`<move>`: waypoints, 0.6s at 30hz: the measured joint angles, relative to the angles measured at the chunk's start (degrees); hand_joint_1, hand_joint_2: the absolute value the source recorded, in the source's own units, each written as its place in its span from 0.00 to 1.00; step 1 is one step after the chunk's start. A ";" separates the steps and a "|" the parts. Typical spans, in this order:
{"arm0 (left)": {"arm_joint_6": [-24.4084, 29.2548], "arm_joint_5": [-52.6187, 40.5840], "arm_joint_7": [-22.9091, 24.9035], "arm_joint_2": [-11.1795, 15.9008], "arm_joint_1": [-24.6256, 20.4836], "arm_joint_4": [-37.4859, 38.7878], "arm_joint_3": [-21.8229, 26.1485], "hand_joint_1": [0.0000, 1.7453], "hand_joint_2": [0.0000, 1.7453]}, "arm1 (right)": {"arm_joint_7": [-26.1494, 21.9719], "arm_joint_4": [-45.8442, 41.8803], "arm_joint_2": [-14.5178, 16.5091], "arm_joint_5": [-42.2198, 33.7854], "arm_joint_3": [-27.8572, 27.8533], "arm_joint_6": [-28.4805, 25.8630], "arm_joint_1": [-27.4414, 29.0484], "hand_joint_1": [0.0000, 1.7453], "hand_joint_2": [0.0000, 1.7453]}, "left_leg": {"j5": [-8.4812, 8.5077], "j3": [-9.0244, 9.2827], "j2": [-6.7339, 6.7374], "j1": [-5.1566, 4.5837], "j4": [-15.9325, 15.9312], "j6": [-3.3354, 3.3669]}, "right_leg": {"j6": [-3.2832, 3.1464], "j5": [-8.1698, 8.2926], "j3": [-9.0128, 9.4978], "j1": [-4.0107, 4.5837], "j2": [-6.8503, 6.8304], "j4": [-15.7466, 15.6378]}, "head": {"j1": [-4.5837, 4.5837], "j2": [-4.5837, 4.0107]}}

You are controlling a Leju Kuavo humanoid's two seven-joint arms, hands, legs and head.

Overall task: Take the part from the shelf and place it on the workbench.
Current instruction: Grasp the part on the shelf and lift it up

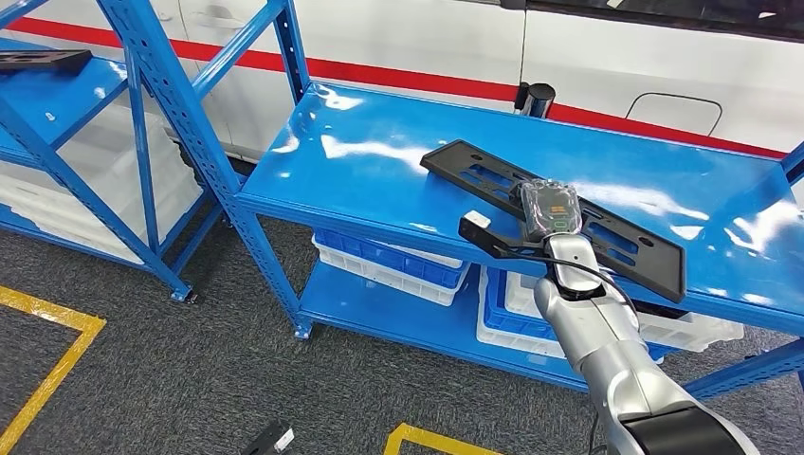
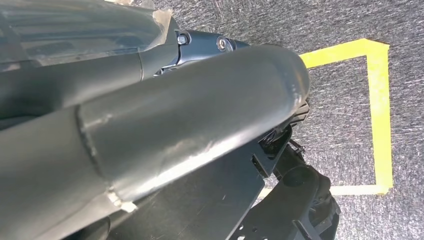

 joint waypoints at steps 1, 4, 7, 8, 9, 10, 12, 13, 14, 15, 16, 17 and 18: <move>0.01 0.02 0.08 -0.02 0.00 0.00 0.00 0.00 0.00 | 0.00 0.02 0.04 -0.02 -0.11 0.12 -0.07 1.00 1.00 | 0.00 0.00 0.00 0.00 0.00 0.00 | 0.00 0.00 0.00 0.00 0.00 0.00 | 0.00 0.00; 0.10 0.15 0.16 -0.07 -0.01 0.00 0.03 0.00 0.00 | -0.04 0.03 0.23 -0.02 -0.61 0.49 -0.22 1.00 1.00 | 0.00 0.00 0.00 0.00 0.00 0.00 | 0.00 0.00 0.01 0.00 0.00 0.00 | 0.01 0.00; 0.39 0.24 0.05 -0.08 -0.04 0.00 0.14 0.00 0.75 | -0.30 0.03 0.43 0.10 -0.82 0.91 -0.36 1.00 1.00 | 0.00 0.00 0.00 0.00 0.00 0.00 | 0.00 0.00 0.01 0.00 0.00 0.00 | 0.01 0.00; 0.46 0.24 0.03 -0.09 -0.05 0.00 0.21 0.00 1.00 | -0.48 0.03 0.49 0.15 -0.84 0.96 -0.40 1.00 1.00 | 0.00 0.01 0.00 0.00 0.00 0.00 | 0.00 0.00 0.01 0.00 0.00 0.00 | 0.00 0.00; 0.44 0.24 0.02 -0.09 -0.05 0.00 0.30 0.00 1.00 | -0.68 0.03 0.55 0.20 -0.86 0.96 -0.43 1.00 1.00 | 0.00 0.01 0.00 0.00 0.00 0.00 | 0.00 0.00 0.01 0.00 0.00 0.00 | 0.00 0.00; 0.27 0.24 0.02 -0.09 -0.06 0.00 0.40 0.00 1.00 | -0.85 0.03 0.62 0.27 -0.88 0.97 -0.47 1.00 1.00 | 0.00 0.01 0.00 0.00 0.00 0.00 | 0.00 0.00 0.01 0.00 0.00 0.00 | -0.01 0.00; -0.07 0.24 0.11 -0.09 -0.06 0.00 0.57 0.00 1.00 | -1.10 0.03 0.78 0.42 -0.91 0.98 -0.57 1.00 1.00 | 0.00 0.00 0.01 0.00 0.00 0.00 | 0.00 0.00 0.01 0.01 0.00 0.00 | 0.00 0.00; 0.00 0.21 0.20 -0.09 -0.06 0.00 0.61 0.00 1.00 | -1.21 0.03 0.85 0.49 -0.92 0.93 -0.64 1.00 1.00 | 0.00 0.00 0.01 0.00 0.00 0.00 | 0.00 0.00 0.01 0.01 0.00 0.00 | 0.00 0.00; 0.37 0.16 0.28 -0.09 -0.06 0.00 0.61 0.00 1.00 | -1.42 0.02 0.93 0.51 -0.93 0.66 -0.69 1.00 1.00 | 0.00 0.00 0.02 0.00 0.00 0.00 | 0.00 0.00 0.01 0.01 0.00 0.00 | 0.00 0.00; 0.97 0.07 0.36 -0.09 -0.06 0.00 0.61 0.00 1.00 | -1.77 -0.02 1.03 0.52 -0.95 -0.06 -0.71 1.00 1.00 | 0.00 0.00 0.02 0.00 0.00 0.00 | 0.00 0.00 0.01 0.02 0.00 0.00 | 0.01 0.00; 1.72 -0.05 0.39 -0.09 -0.06 0.00 0.61 0.00 1.00 | -2.30 -0.19 1.13 0.51 -0.96 -1.25 -0.64 1.00 1.00 | 0.00 0.00 0.02 0.00 0.00 0.00 | 0.00 0.00 0.01 0.02 0.00 0.00 | 0.00 0.00; 2.51 -0.19 0.34 -0.09 -0.04 0.00 0.62 0.00 1.00 | -3.00 -0.66 1.23 0.47 -0.96 -2.97 -0.45 1.00 1.00 | 0.00 0.00 0.02 0.00 0.00 0.00 | 0.00 0.00 0.00 0.02 0.00 0.01 | 0.00 0.00; 3.32 -0.29 0.05 -0.09 0.00 0.00 0.63 0.00 1.00 | -3.76 -1.55 1.37 0.44 -0.96 -4.90 -0.15 1.00 1.00 | 0.00 -0.01 0.02 0.00 0.00 0.00 | 0.00 0.01 0.00 0.03 0.00 0.01 | 0.00 0.00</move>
